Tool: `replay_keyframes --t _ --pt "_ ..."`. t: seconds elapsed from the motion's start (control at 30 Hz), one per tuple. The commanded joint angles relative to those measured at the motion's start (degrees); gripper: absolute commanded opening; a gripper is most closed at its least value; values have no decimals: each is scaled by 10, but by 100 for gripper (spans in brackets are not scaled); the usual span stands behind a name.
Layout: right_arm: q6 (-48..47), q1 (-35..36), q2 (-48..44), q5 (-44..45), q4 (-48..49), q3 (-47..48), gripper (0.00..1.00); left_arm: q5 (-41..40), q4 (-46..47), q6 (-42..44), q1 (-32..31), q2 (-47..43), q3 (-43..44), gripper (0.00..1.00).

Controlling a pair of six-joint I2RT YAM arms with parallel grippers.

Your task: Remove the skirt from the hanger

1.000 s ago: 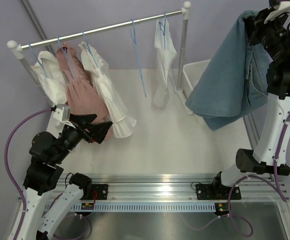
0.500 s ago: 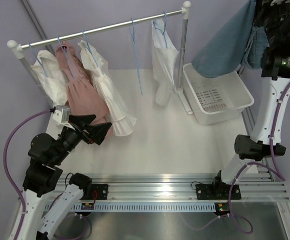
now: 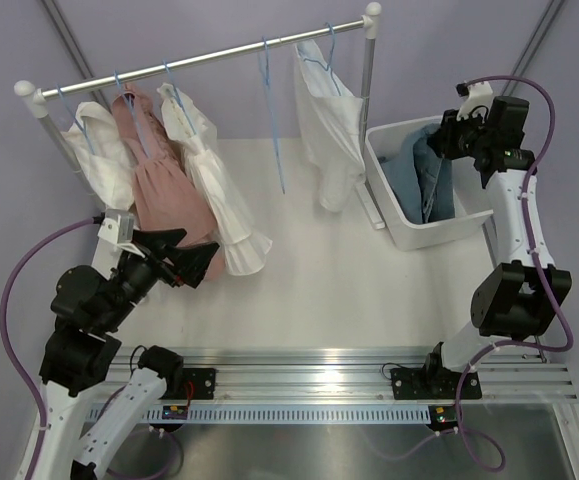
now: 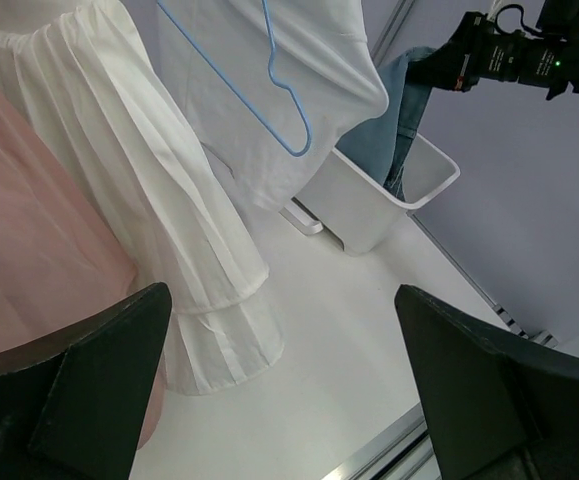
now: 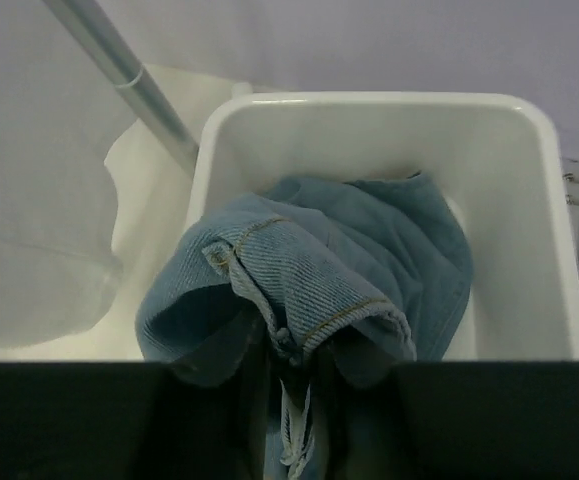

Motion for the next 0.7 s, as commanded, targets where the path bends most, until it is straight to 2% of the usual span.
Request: replay_keyframes --t 0.0,0.03,0.07,0.13,0.17,0.2,0.23,0.37,0.5,0.67 --pt "-72 -1 12 -70 -52 23 35 -19 18 -24 0 23 27 99" --pt "-90 -1 21 -98 -109 30 42 -18 18 -27 -1 29 32 99" --pt "-103 -1 34 -107 -129 35 56 -18 16 -31 -1 34 41 99" --pt "-131 -1 36 -109 -166 38 73 -16 13 -37 -1 51 53 99" --pt "-137 -1 25 -104 -171 34 80 -16 12 -39 -1 56 63 99" --pt "-147 -1 17 -98 -174 31 92 -16 13 -41 -1 65 69 99" --pt "-153 -2 6 -89 -173 27 99 -16 12 -41 0 69 73 99" --pt "-167 -2 -61 -79 -183 30 99 -40 11 -44 0 91 100 99" --pt "-166 -2 -112 -122 -210 19 99 -80 7 -56 -1 125 133 99" --pt "-191 -2 -188 -282 -263 -60 99 -140 1 -68 0 215 213 98"
